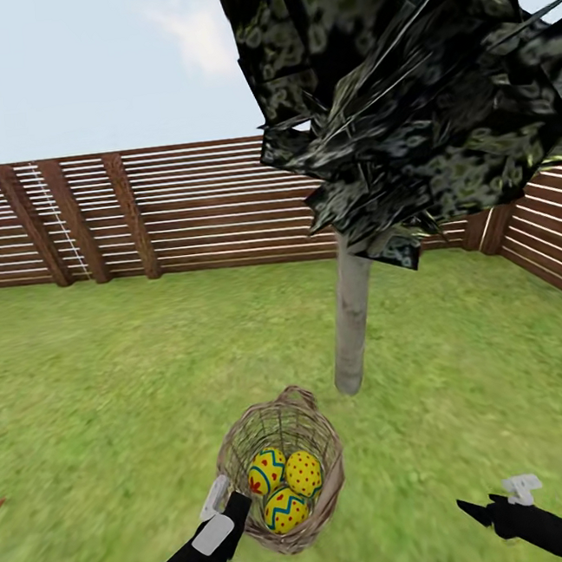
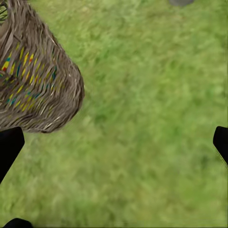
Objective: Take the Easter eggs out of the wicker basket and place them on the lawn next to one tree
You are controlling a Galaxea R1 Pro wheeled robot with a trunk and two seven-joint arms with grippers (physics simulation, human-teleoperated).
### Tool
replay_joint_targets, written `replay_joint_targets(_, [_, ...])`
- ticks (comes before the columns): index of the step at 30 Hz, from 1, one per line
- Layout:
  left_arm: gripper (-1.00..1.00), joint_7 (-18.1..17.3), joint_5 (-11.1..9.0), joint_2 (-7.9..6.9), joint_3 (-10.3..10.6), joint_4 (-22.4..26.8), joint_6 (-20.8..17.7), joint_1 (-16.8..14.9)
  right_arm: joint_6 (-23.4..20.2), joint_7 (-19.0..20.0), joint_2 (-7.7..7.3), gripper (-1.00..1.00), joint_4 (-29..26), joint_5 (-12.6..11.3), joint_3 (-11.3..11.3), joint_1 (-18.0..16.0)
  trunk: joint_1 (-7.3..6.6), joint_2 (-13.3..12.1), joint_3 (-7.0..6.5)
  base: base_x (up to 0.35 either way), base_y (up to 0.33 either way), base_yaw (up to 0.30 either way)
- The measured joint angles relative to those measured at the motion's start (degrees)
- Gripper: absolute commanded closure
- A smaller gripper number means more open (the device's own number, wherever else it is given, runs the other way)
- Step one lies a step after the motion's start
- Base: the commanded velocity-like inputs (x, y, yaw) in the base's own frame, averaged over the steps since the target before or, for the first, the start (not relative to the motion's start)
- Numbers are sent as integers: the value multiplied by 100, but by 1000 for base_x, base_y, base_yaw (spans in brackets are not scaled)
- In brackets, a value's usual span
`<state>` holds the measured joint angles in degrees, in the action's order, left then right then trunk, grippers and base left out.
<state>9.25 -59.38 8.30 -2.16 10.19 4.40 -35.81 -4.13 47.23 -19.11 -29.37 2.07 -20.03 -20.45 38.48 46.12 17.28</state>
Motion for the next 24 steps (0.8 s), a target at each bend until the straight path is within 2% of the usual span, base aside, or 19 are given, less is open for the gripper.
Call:
replay_joint_targets(5, [100,0,11,0,-8,-2,2,-1,2,-1,-26,-100,-3,-2,-7,1,0,0,-14,326,0,190])
replay_joint_targets(24, [100,-1,-2,1,-1,-3,1,-1,22,9,-1,-100,6,-6,10,2,0,0,-15,329,0,1])
